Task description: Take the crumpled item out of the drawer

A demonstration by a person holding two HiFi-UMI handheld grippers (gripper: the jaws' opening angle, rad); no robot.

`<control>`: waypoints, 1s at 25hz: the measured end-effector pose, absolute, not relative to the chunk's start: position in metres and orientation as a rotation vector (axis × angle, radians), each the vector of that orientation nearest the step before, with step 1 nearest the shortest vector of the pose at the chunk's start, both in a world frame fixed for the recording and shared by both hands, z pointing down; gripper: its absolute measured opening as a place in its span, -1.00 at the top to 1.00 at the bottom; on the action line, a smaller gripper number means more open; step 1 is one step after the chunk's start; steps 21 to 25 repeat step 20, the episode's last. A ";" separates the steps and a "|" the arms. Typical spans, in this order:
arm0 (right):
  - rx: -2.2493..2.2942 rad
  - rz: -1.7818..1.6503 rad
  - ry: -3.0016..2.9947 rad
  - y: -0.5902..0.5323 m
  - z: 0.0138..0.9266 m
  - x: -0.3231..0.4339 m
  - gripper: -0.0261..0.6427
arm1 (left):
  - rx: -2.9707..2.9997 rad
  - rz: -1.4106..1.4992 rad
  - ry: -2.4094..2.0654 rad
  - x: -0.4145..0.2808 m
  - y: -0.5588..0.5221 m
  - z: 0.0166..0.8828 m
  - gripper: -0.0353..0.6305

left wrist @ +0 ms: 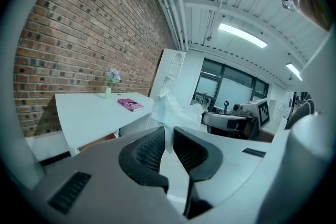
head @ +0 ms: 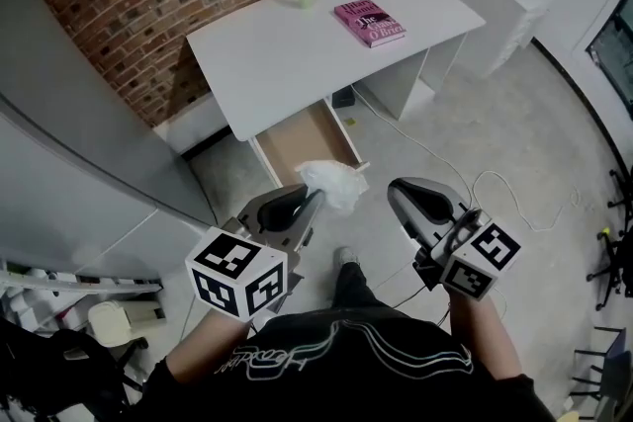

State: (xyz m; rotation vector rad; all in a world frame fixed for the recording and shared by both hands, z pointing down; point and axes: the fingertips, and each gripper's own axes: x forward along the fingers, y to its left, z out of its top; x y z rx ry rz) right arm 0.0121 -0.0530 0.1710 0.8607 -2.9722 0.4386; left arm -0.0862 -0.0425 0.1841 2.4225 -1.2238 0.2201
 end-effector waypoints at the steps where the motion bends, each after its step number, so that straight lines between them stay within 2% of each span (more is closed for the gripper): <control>1: 0.860 0.440 -2.971 -0.053 0.172 0.012 0.78 | 2.423 0.222 -1.223 -0.086 -0.042 0.185 0.70; 25: 0.875 0.386 -2.922 -0.061 0.197 0.021 0.78 | 2.407 0.237 -1.183 -0.075 -0.054 0.206 0.70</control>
